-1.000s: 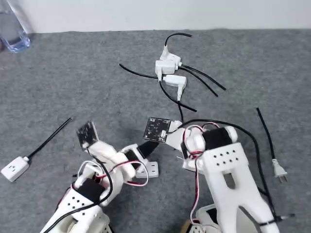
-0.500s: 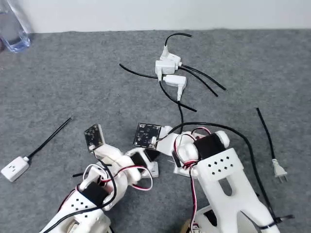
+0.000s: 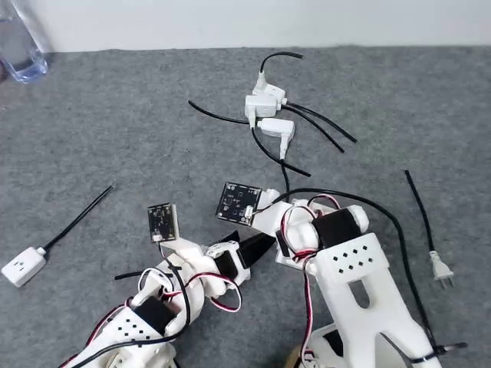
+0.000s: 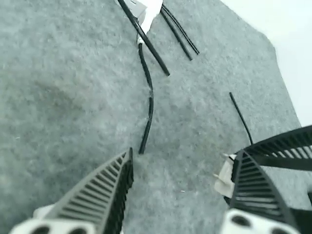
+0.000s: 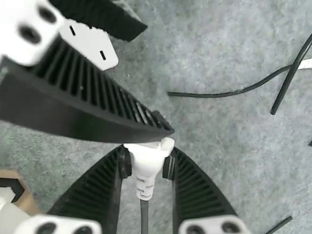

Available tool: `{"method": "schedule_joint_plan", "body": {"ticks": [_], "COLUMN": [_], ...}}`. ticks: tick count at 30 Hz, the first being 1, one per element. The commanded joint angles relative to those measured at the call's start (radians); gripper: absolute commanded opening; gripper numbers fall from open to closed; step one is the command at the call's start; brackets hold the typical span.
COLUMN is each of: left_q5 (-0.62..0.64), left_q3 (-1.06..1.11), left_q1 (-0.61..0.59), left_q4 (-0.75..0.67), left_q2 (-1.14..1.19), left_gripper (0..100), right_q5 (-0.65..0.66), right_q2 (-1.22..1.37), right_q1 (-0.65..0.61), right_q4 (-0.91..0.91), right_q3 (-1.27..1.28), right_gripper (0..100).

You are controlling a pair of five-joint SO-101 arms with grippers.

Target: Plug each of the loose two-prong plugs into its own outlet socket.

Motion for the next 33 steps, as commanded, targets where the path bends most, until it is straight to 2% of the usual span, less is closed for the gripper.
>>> {"method": "schedule_joint_plan", "body": {"ticks": [1, 9, 28, 33], "left_q5": [-0.014, -0.014, -0.014, -0.014], "left_q3": [-0.005, -0.005, -0.007, -0.007], "left_q1": [0.002, -0.002, -0.002, -0.002], "left_q4": [-0.029, -0.029, -0.015, -0.017], "left_q2": [-0.009, -0.009, -0.011, -0.011], "left_gripper": [31, 31, 31, 31], "right_q5": [-0.008, -0.048, -0.089, -0.109], "right_q2": [-0.025, -0.025, -0.039, -0.036], "right_q1": [0.007, 0.007, -0.087, -0.111], "right_q4": [-0.019, 0.015, 0.231, 0.231], "right_q3": [-0.035, -0.12, -0.351, -0.362], "right_gripper": [0.8, 0.8, 0.9, 0.9]}}
